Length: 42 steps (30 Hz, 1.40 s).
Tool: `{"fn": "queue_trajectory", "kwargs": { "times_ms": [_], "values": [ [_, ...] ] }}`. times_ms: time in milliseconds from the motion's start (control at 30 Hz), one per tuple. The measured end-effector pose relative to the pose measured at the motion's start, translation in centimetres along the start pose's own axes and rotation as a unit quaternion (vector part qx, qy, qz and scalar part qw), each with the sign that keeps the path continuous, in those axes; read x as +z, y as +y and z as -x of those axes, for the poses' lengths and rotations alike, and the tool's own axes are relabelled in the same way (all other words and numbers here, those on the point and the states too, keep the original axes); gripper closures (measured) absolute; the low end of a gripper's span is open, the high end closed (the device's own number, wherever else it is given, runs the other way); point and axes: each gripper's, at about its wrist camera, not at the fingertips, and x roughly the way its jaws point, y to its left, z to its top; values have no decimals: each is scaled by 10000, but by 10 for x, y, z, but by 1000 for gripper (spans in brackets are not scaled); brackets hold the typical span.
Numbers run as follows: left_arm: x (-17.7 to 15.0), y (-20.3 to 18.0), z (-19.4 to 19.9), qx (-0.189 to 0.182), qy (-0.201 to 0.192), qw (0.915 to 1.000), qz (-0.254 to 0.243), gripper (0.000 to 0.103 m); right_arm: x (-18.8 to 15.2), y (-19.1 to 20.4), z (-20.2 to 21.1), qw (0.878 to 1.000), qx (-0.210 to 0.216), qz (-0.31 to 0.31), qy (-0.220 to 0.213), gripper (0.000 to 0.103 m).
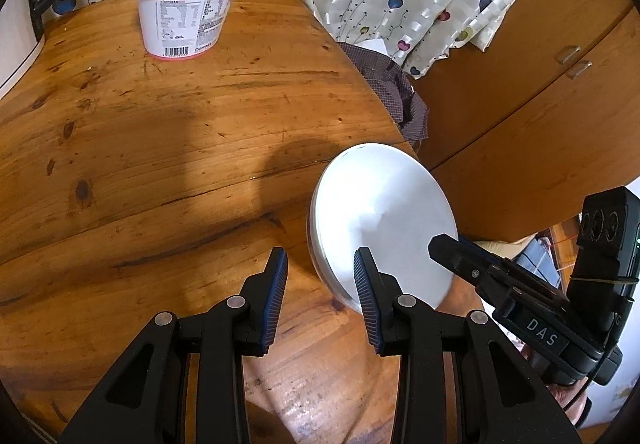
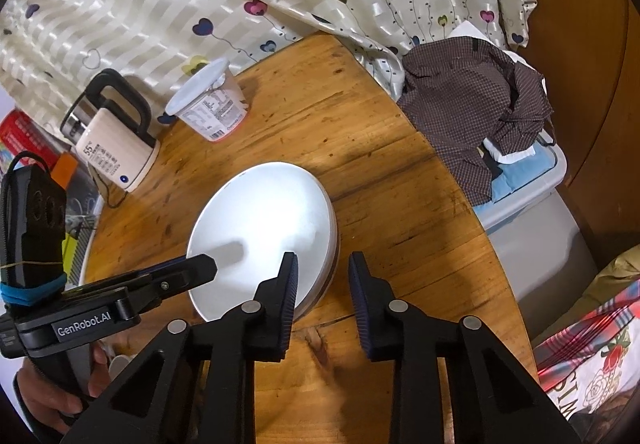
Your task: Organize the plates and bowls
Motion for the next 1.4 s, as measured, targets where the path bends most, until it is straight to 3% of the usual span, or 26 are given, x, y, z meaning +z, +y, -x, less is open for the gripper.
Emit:
{"fn": "queue_trajectory", "kwargs": {
  "times_ms": [667,1067,1400],
  "values": [
    [-2,-7,-11,-65,53,9999,-138,74,1,3,-2,10000,36,22,-28,84],
    [-13,-11,19,-62,-178,9996,-204,74,-4,18,24,9997,95,164,-183,84],
    [-35,-8,66,-1,-521,9986,-125,74,-20,48,51,9985,294,389,-258,84]
  ]
}}
